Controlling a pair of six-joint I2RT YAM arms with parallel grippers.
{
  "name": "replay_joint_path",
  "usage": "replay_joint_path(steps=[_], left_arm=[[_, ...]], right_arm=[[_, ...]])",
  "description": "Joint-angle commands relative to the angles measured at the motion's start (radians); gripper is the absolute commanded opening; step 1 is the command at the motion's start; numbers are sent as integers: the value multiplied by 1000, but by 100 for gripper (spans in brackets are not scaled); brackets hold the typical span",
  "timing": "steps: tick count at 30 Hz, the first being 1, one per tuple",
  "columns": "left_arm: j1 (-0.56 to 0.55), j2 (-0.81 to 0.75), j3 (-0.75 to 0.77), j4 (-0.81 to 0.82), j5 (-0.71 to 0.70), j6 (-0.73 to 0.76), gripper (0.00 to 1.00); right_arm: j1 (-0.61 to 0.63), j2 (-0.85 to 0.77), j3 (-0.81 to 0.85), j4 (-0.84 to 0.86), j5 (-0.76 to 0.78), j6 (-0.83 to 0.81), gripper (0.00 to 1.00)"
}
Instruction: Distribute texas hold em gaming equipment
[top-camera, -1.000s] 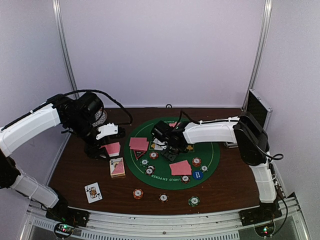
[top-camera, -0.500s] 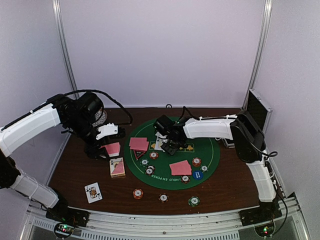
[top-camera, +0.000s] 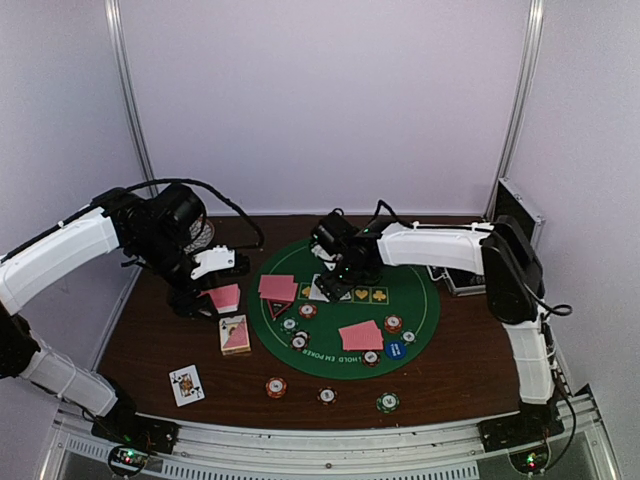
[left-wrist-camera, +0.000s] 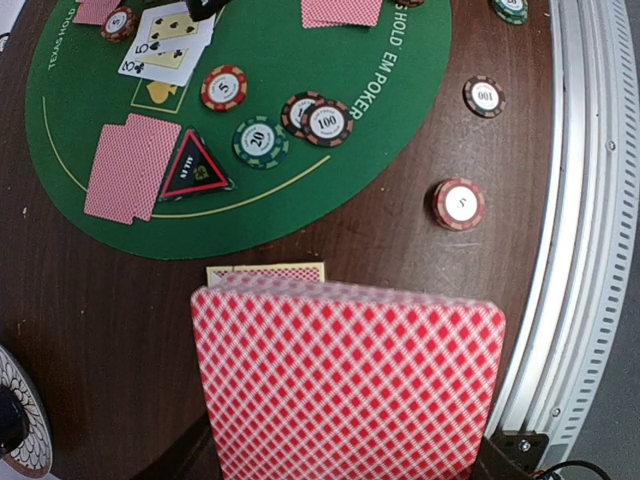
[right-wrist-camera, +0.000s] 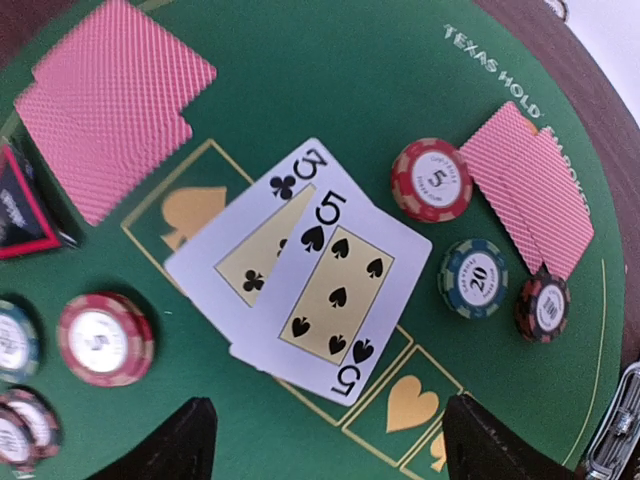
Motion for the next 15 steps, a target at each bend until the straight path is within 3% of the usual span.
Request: replay_joint_path(steps=[1,7,15], left_arm=[[3,-15,22,3,22,19,22],[3,-17,20,4,11,19,22],[3,-17,12,22,-8,17,22]], right_arm=[[-3,-213,-21,45,-147,149,90],[-5,-357,-125,116,-379,387,94],[9,-411,-290,339,-739,768,95]])
